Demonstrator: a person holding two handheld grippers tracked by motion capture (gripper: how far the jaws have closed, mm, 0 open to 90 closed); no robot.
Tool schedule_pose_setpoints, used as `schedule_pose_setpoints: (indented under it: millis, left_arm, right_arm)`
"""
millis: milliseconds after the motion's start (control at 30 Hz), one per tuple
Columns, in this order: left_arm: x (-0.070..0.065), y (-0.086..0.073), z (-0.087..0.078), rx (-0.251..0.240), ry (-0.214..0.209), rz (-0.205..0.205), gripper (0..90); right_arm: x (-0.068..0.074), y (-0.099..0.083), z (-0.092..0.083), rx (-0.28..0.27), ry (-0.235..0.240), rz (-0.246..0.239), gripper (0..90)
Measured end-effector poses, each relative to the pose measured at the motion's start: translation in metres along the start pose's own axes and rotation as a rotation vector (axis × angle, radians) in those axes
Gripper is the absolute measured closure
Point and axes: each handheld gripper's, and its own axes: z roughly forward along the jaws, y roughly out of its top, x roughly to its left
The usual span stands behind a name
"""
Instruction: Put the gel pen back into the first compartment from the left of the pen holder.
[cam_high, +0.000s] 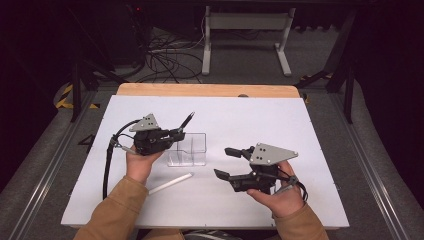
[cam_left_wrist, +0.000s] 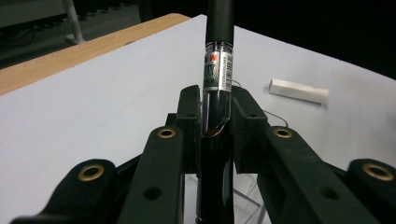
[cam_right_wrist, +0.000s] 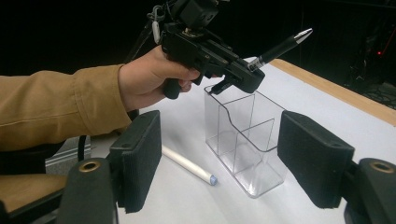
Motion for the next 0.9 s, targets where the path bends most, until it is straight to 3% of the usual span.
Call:
schedule_pose_setpoints:
  millis: [67,167,367,467,600,700,900]
  left_arm:
    - [-0.001,0.001,-0.001,0.011,0.01,0.014,75.8]
    - [-0.003,0.003,-0.006,0.005,0.037,0.002,50.9]
    - [-0.016,0.013,-0.029,-0.015,0.093,0.056,27.7]
    - [-0.023,0.019,-0.04,-0.025,0.103,0.072,20.2]
    - [-0.032,0.025,-0.052,-0.003,0.09,0.074,11.8]
    - [-0.035,0.027,-0.06,-0.001,0.063,0.059,8.3]
    - [-0.04,0.025,-0.069,0.024,0.051,0.057,5.7]
  right_arm:
    - [0.0,0.0,0.0,-0.002,0.0,0.0,31.3]
    - [-0.001,0.001,-0.002,-0.006,-0.003,-0.002,31.3]
    - [-0.003,0.001,-0.004,-0.012,-0.012,0.003,31.3]
    - [-0.003,0.001,-0.004,-0.015,-0.013,0.001,30.7]
    - [-0.004,0.001,-0.005,-0.014,-0.017,0.003,30.3]
    - [-0.005,0.0,-0.005,-0.01,-0.023,0.006,29.9]
    - [-0.006,0.0,-0.006,-0.01,-0.027,0.008,29.5]
